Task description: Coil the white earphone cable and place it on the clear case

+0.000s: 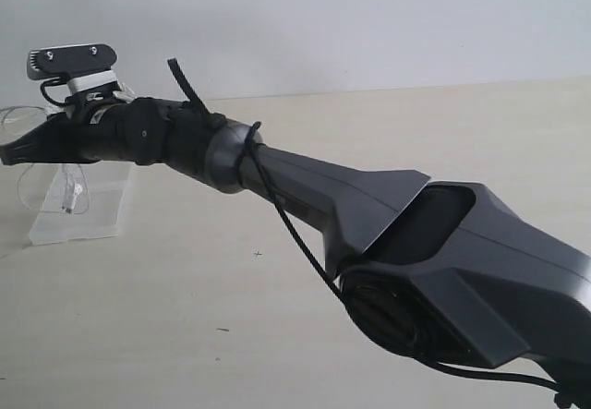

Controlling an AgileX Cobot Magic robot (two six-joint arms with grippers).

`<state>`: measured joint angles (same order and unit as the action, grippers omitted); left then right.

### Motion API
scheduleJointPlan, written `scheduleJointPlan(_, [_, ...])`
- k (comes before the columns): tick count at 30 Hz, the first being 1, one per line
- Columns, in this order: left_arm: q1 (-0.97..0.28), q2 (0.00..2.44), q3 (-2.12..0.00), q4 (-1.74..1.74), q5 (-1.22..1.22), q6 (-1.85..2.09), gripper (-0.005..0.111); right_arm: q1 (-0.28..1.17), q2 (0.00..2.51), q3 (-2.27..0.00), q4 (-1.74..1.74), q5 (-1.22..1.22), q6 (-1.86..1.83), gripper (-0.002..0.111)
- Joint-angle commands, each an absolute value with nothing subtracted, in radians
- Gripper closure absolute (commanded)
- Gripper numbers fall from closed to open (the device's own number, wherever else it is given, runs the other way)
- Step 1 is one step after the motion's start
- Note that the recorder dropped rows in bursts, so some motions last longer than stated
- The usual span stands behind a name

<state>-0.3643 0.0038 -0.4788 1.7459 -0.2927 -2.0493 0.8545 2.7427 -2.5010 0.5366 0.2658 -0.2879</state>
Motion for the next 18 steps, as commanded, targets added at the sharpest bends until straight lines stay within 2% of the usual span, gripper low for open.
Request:
scheduleJointPlan(1, [-0.368,0.000,-0.490,1.744,-0.294,-2.043,0.107,0.854,2.765,-2.511,0.541,0.268,-0.285,0.108])
scheduleJointPlan(18, [-0.368,0.000,-0.490,1.744,-0.306,-2.043,0.107,0.850,2.775,-2.511,0.297,0.374,-0.234,0.108])
